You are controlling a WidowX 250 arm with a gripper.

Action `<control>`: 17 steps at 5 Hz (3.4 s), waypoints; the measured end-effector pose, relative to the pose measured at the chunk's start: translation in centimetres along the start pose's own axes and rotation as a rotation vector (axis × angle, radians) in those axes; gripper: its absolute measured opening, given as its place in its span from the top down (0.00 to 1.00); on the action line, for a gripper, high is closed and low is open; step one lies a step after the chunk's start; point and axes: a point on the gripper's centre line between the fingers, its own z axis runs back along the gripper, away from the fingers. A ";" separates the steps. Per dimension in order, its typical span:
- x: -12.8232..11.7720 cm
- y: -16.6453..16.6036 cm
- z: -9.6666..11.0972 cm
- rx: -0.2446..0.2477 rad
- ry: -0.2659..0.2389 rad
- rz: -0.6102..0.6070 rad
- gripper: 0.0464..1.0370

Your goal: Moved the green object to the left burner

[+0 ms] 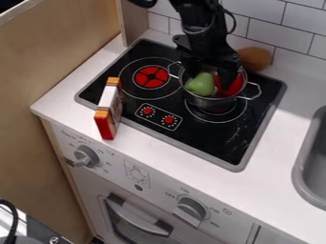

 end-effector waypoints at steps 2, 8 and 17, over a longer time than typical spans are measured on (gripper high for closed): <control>0.3 0.9 -0.1 0.013 -0.037 -0.090 0.04; -1.5 0.9 -1.8 0.026 -0.039 -0.085 0.07; 1.9 4.5 3.7 0.054 0.227 -0.035 0.36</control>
